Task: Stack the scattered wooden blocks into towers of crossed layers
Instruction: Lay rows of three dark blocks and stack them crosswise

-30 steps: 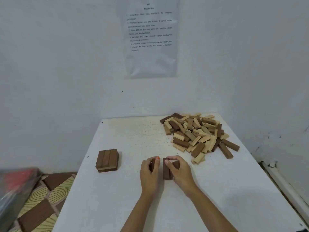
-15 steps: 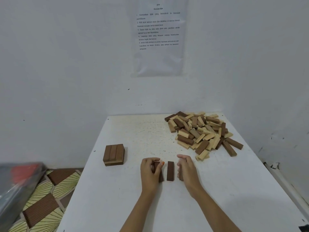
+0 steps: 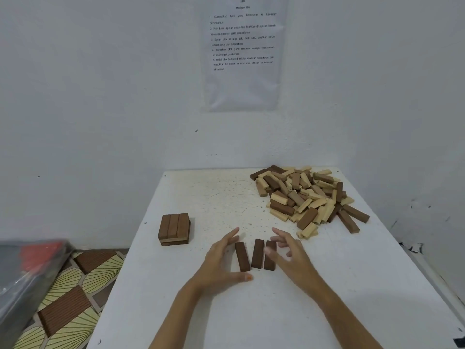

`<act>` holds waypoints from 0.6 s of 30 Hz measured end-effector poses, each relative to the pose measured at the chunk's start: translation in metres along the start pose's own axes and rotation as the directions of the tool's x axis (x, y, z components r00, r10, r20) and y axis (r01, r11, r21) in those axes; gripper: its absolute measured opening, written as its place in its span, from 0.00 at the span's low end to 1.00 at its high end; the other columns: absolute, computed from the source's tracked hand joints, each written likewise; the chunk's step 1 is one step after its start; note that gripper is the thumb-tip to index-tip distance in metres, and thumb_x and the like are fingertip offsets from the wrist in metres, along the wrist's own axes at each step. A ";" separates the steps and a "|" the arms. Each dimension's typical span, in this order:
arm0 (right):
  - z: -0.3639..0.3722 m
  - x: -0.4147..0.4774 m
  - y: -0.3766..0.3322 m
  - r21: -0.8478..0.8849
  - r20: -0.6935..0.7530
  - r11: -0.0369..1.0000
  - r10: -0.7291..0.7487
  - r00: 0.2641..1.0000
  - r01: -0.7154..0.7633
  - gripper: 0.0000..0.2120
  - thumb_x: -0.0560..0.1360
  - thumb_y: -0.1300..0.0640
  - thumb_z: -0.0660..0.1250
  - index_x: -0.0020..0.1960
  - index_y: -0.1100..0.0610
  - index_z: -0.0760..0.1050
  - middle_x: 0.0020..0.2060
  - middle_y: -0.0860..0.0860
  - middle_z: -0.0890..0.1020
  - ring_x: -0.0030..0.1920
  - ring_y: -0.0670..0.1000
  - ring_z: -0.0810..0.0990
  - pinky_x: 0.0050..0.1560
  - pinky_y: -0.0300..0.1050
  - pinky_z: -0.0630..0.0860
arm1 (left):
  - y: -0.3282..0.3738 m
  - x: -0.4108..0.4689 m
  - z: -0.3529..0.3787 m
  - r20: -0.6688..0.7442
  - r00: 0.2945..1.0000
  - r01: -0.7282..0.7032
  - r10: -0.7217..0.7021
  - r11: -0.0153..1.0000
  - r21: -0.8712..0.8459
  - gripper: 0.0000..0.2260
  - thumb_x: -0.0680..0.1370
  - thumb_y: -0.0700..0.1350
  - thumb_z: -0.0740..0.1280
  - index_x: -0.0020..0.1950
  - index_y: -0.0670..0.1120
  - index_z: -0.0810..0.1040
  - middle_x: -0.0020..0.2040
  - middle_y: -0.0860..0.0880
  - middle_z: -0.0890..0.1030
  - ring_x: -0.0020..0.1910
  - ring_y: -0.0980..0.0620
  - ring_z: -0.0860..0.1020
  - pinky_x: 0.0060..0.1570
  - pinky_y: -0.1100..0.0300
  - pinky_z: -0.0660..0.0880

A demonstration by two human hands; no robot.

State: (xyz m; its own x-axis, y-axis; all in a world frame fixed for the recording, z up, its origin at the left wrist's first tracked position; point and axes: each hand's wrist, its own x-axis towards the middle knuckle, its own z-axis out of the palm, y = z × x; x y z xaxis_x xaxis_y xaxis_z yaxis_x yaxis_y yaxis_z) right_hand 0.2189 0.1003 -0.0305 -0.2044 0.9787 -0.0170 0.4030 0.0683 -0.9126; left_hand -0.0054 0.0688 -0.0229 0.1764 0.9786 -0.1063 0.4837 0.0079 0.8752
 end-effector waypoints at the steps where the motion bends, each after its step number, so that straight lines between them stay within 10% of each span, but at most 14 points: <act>1: -0.006 0.000 0.002 -0.068 0.103 0.998 0.000 0.995 0.007 0.34 0.71 0.46 0.74 0.71 0.38 0.60 0.62 0.38 0.70 0.63 0.38 0.67 0.59 0.34 0.64 | -0.003 0.001 -0.002 0.007 1.000 -0.016 0.016 0.999 0.038 0.44 0.65 0.57 0.79 0.73 0.69 0.55 0.69 0.66 0.67 0.70 0.64 0.61 0.70 0.57 0.62; 7: -0.014 0.002 -0.001 -0.109 0.170 0.991 -0.058 0.984 0.077 0.44 0.67 0.58 0.78 0.73 0.38 0.58 0.65 0.37 0.72 0.62 0.33 0.70 0.57 0.26 0.65 | -0.001 0.010 0.001 -0.009 0.997 -0.078 0.080 0.985 0.155 0.44 0.65 0.57 0.79 0.74 0.66 0.58 0.66 0.71 0.70 0.69 0.66 0.60 0.72 0.52 0.53; 18: 0.001 -0.004 -0.001 -0.044 -0.006 0.994 -0.105 0.994 0.104 0.34 0.69 0.66 0.74 0.66 0.40 0.67 0.56 0.40 0.79 0.57 0.38 0.75 0.61 0.38 0.72 | 0.004 0.018 0.016 -0.072 0.983 -0.147 0.171 0.955 0.257 0.40 0.62 0.64 0.77 0.69 0.68 0.62 0.62 0.65 0.68 0.61 0.69 0.59 0.57 0.75 0.51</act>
State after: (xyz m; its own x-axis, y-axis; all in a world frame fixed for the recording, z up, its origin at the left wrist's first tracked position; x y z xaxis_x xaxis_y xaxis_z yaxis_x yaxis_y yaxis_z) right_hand 0.2183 0.0963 -0.0298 -0.2404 0.9673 0.0809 0.4181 0.1784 -0.8907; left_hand 0.0137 0.0830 -0.0293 0.1942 0.9778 0.0792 0.6566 -0.1895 0.7300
